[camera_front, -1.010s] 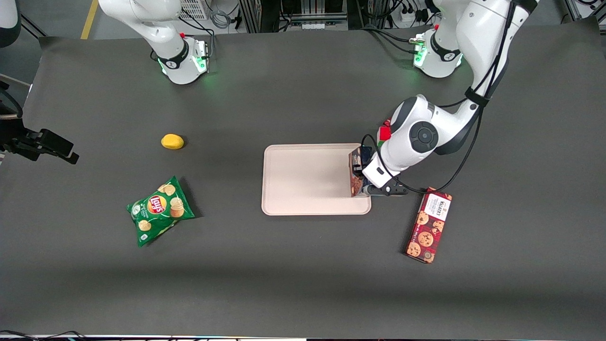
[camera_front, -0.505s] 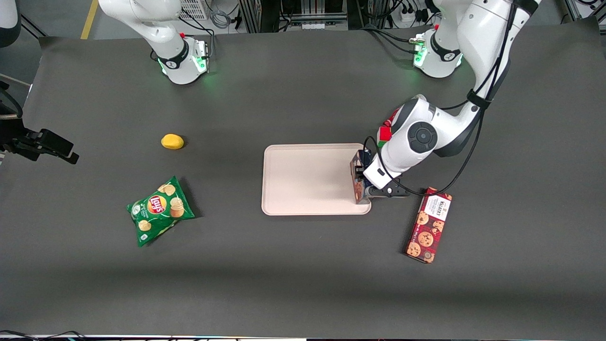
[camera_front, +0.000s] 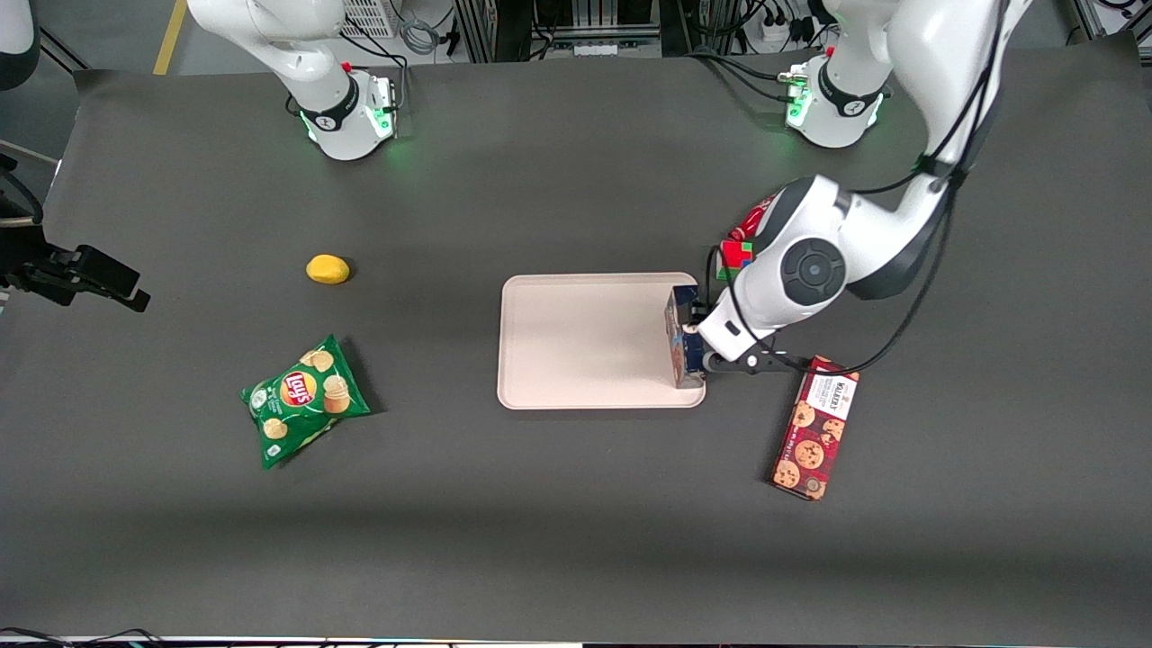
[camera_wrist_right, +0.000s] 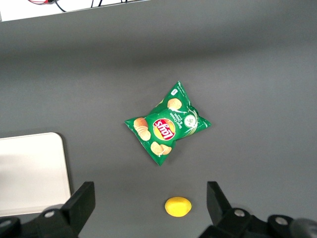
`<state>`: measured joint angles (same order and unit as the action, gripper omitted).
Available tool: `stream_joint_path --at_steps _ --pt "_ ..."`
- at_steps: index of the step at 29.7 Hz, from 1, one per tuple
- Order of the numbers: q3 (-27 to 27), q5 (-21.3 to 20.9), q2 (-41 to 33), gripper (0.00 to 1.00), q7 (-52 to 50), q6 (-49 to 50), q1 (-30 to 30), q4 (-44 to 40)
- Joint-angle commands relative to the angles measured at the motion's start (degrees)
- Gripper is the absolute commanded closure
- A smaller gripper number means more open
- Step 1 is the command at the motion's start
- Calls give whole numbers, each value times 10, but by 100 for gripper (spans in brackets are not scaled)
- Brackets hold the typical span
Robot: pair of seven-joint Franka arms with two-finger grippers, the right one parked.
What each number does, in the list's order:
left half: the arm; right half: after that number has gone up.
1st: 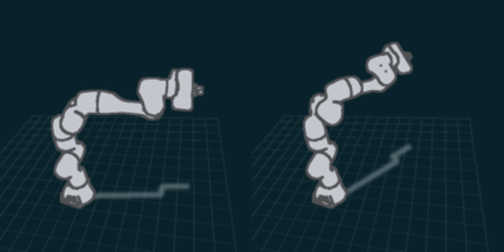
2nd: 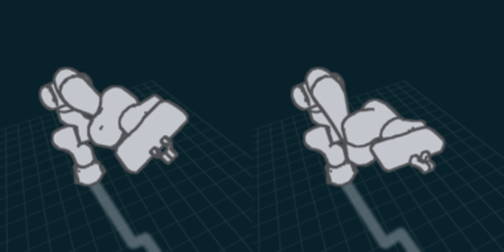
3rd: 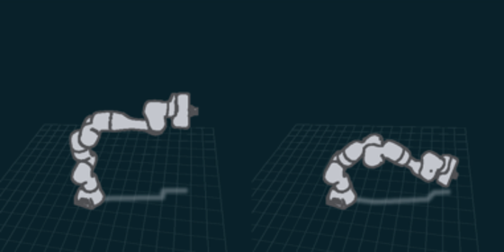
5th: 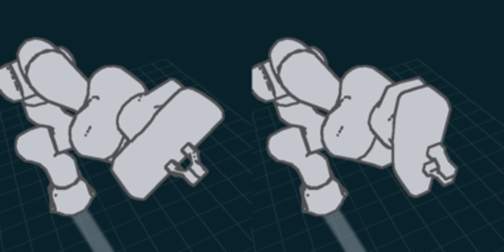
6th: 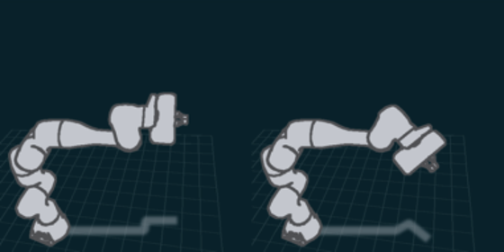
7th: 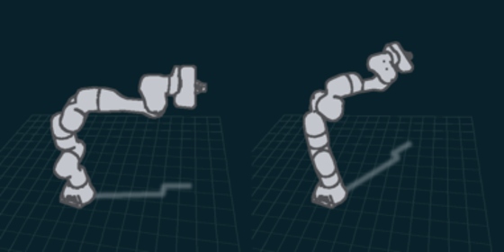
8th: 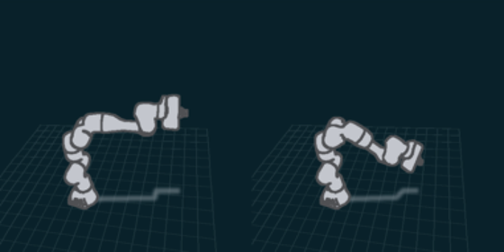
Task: Place cookie box on tray
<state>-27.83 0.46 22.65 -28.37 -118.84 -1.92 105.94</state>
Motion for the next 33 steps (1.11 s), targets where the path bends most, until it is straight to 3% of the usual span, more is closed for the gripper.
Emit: stream_joint_path --at_steps 1,5,20,26,33 --pt "8 -10 -48 0 -16 131 4 -64" --pt "18 -10 -88 0 -14 197 6 -96" --pt "196 -6 -271 0 151 415 8 -139" --pt "262 -8 -323 0 237 442 8 -130" --pt "283 -11 -375 0 265 398 9 -44"
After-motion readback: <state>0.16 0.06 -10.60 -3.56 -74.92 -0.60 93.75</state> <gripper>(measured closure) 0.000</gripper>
